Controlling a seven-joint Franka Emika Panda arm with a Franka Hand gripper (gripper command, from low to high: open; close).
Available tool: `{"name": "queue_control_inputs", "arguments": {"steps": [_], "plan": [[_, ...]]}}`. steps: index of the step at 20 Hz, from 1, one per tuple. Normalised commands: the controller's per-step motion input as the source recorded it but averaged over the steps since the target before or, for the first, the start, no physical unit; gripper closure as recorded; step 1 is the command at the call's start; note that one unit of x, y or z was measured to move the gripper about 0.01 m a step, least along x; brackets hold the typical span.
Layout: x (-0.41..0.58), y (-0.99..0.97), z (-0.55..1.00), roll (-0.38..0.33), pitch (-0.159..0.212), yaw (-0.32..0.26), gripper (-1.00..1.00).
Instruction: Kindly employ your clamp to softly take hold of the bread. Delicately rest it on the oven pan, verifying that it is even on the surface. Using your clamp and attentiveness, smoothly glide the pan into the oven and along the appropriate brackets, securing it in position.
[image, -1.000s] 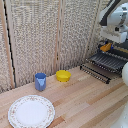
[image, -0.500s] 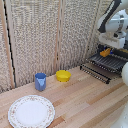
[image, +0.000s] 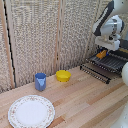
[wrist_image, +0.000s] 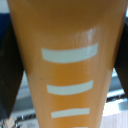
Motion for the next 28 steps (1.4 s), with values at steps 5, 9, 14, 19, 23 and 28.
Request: {"name": "queue_control_inputs", "arguments": {"steps": [5,9,14,19,23,28], "plan": [[0.0,-0.3,0.08,0.026,0.011,-0.005,-1.0],[0.041,0.0,0.0,0.0,0.007,-0.001,-1.0],[0.032,0.1,-0.03,-0.012,0.0,-0.004,-1.0],[0.002,0.12,0.57,-0.002,-0.041,-0.006,-1.0],[0.0,0.41,0.94,-0.008,0.01,0.029,-1.0],[0.0,0.37,0.83,-0.042,0.055,0.163,-1.0]]}}
